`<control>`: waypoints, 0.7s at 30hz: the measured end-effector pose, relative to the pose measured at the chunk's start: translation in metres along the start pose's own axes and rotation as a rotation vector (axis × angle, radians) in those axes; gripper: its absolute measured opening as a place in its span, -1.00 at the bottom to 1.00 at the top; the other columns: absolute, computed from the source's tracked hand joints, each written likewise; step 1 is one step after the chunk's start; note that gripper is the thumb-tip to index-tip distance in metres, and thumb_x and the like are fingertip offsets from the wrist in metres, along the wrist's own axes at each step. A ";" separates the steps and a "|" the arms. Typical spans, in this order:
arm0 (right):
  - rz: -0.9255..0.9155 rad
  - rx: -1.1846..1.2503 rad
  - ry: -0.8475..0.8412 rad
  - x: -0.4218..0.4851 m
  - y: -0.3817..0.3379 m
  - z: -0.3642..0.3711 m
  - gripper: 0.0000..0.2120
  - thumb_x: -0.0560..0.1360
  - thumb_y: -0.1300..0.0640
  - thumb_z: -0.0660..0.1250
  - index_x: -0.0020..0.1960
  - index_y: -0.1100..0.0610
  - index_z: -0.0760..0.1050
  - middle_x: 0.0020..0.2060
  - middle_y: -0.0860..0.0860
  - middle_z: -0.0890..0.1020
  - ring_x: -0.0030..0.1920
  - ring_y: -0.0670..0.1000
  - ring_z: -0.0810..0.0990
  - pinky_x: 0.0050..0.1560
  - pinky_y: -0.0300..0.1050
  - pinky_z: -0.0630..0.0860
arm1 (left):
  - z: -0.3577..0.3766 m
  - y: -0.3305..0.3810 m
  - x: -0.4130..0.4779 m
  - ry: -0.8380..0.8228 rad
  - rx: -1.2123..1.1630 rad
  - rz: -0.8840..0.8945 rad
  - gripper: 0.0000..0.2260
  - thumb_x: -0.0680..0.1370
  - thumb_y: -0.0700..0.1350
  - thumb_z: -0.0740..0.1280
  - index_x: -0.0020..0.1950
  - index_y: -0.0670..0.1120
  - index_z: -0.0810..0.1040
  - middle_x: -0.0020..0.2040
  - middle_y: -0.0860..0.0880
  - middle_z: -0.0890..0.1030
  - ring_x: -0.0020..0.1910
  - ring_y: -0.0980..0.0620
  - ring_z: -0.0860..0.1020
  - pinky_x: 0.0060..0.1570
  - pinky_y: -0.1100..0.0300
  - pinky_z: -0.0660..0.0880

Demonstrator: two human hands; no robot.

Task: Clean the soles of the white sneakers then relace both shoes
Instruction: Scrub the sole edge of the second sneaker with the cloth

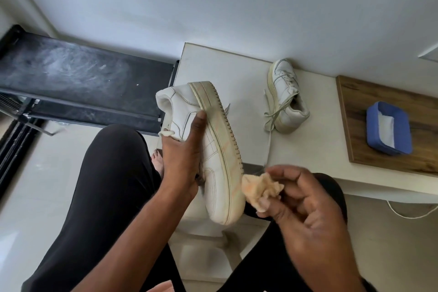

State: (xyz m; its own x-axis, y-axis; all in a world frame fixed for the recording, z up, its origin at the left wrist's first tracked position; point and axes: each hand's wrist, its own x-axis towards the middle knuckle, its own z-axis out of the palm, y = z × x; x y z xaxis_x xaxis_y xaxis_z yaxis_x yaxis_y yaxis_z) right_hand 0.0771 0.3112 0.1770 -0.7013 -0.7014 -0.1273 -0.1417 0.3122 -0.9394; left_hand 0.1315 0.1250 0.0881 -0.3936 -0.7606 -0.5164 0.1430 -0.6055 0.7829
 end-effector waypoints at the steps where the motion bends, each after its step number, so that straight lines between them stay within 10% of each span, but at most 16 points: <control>1: -0.145 -0.202 0.026 -0.003 0.003 0.005 -0.75 0.44 0.19 0.46 0.07 -0.05 0.59 -0.04 -0.17 0.73 0.03 -0.18 0.70 -0.02 -0.30 0.63 | 0.000 -0.001 0.001 0.005 -0.002 0.005 -0.47 0.49 0.15 0.57 0.38 -0.02 0.58 0.17 -0.09 0.74 0.19 -0.13 0.71 0.19 -0.27 0.62; 7: -0.472 -0.692 0.116 -0.011 0.030 0.027 -0.87 0.50 0.06 0.40 -0.05 0.10 0.66 -0.01 -0.07 0.59 0.01 -0.08 0.58 -0.13 -0.22 0.63 | -0.001 -0.004 0.003 0.033 0.022 0.003 -0.38 0.41 0.26 0.59 0.38 0.06 0.57 0.18 -0.04 0.74 0.22 -0.12 0.69 0.26 -0.27 0.58; 21: -0.462 -0.666 0.080 0.005 0.021 0.026 -0.82 0.52 0.06 0.35 0.07 0.07 0.64 -0.08 -0.08 0.60 -0.12 -0.12 0.63 -0.18 -0.17 0.64 | -0.002 -0.007 0.003 0.000 0.044 0.035 -0.37 0.45 0.20 0.56 0.43 -0.01 0.50 0.21 -0.08 0.72 0.18 -0.10 0.71 0.17 -0.22 0.64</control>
State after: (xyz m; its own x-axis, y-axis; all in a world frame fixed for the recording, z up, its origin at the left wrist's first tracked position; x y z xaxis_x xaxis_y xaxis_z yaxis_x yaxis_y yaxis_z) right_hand 0.0884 0.2977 0.1483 -0.5150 -0.8123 0.2739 -0.7968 0.3358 -0.5023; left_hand 0.1312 0.1267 0.0807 -0.3890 -0.7811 -0.4884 0.1165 -0.5676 0.8150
